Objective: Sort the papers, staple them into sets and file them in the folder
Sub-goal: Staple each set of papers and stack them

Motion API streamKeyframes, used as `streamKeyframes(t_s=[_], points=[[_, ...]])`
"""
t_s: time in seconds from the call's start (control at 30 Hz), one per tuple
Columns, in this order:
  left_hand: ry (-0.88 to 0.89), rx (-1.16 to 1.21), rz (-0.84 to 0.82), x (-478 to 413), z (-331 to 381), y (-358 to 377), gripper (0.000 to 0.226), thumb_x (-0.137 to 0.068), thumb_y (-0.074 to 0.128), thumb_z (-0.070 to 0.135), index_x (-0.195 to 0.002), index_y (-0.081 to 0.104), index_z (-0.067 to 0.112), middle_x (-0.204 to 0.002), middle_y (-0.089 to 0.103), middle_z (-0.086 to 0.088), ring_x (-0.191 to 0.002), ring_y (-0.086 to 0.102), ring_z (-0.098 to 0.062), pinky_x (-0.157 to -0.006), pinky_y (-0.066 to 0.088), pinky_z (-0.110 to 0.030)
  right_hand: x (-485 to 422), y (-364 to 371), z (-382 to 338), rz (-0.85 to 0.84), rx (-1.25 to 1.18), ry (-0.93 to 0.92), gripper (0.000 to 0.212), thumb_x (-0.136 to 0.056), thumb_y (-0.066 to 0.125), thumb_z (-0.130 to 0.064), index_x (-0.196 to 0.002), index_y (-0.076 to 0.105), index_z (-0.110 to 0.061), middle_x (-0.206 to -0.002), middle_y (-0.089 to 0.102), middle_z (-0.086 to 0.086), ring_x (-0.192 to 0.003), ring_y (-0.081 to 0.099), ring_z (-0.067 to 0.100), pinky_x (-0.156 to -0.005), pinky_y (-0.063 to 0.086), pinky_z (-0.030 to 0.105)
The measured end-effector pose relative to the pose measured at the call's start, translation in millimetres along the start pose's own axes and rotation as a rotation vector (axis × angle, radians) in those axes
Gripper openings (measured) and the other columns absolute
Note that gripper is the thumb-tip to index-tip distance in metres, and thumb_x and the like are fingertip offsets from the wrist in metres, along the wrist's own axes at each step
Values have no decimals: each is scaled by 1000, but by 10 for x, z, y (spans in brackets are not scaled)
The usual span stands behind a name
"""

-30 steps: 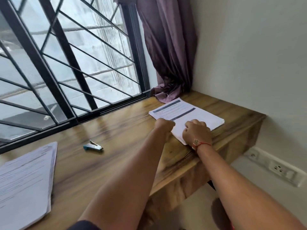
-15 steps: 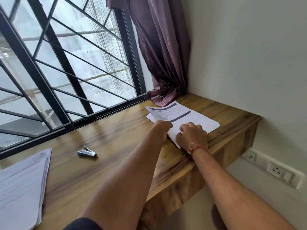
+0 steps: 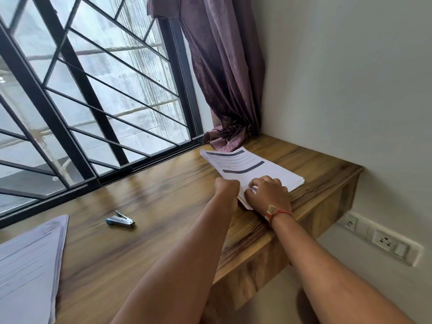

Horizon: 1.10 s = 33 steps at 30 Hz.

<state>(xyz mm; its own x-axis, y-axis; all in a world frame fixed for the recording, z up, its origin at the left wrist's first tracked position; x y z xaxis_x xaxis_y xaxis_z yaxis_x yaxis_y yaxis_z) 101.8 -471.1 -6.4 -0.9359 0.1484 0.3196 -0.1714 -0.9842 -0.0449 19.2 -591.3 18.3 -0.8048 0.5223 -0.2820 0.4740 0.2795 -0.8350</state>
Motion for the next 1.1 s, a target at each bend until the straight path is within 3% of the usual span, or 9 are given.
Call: streamKeyframes(t_s=[0.13, 0.23, 0.33, 0.47, 0.6, 0.73, 0.8, 0.97, 1.1], points=[[103, 64, 12, 245, 44, -182, 49, -88, 48, -10, -128, 48, 18, -116, 63, -2, -100, 63, -22, -76, 57, -32, 61, -67, -130, 71, -101, -126, 36, -90, 53, -50, -104, 73, -23, -110, 68, 1, -103, 55, 24, -83, 47, 35], [181, 111, 3, 429, 4, -462, 47, -89, 47, -6, -129, 48, 20, -115, 63, 1, -101, 63, -18, -87, 57, -34, 212, -165, -316, 140, -147, -278, 50, -87, 44, -56, -97, 74, -19, -98, 71, 1, -94, 61, 26, -81, 47, 35], [218, 194, 19, 529, -60, -885, 47, -86, 51, -2, -128, 47, 20, -115, 65, -2, -102, 67, -24, -87, 60, -44, 413, -178, -478, 158, -159, -332, 49, -88, 49, -54, -110, 70, -16, -106, 68, 3, -100, 59, 26, -89, 47, 37], [293, 344, 70, 776, 34, -1556, 40, -89, 47, -7, -122, 46, 15, -114, 66, -11, -100, 69, -31, -79, 62, -42, 893, -175, -789, 301, -275, 0, 78, -80, 72, -50, -139, 45, -5, -138, 46, 18, -124, 42, 37, -104, 38, 50], [367, 489, 199, 1124, 139, -2300, 38, -91, 43, -10, -123, 47, 11, -115, 67, -17, -100, 68, -37, -83, 61, -46, 1263, 198, -1336, 141, -795, 240, 117, -66, 70, -75, -144, 27, 2, -149, 39, 21, -139, 37, 34, -112, 35, 52], [450, 475, 268, 1549, 183, -2866, 42, -94, 44, -4, -128, 42, 19, -117, 65, -8, -104, 67, -28, -89, 59, -46, 1574, 513, -2108, -102, -1416, 284, 60, -87, 71, -35, -136, 41, -18, -137, 57, 5, -122, 57, 25, -106, 46, 47], [493, 486, 310, 1743, 185, -3079, 41, -96, 42, -5, -124, 40, 25, -117, 64, -3, -104, 66, -23, -89, 58, -41, 1690, 541, -2387, -158, -1541, 256, 52, -90, 66, -21, -136, 43, -24, -133, 60, 1, -117, 61, 23, -100, 51, 49], [503, 699, 221, 1965, 86, -3713, 40, -93, 46, -8, -128, 44, 12, -125, 63, -17, -107, 66, -31, -88, 58, -44, 1851, 453, -2711, -245, -1411, 48, 42, -95, 60, -6, -133, 51, -21, -122, 67, 0, -109, 66, 23, -89, 57, 45], [433, 827, 201, 2038, 38, -4608, 37, -93, 51, 1, -128, 53, 9, -117, 67, -23, -90, 70, -29, -75, 61, -40, 1966, 398, -2740, -406, -1264, -50, 33, -96, 59, -6, -125, 57, -21, -119, 70, 4, -105, 69, 23, -88, 57, 46]])
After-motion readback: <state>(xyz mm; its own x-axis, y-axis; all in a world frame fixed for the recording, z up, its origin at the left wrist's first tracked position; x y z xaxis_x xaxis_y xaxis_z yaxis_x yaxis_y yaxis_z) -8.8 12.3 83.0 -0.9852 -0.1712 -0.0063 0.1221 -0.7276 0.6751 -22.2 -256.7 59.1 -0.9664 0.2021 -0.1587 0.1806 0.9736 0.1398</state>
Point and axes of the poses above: each hand's wrist, its own x-axis away from the middle knuckle, its own y-axis out of the palm, z = x × y, the point moved 9 cm from there along -x, towards the middle knuckle
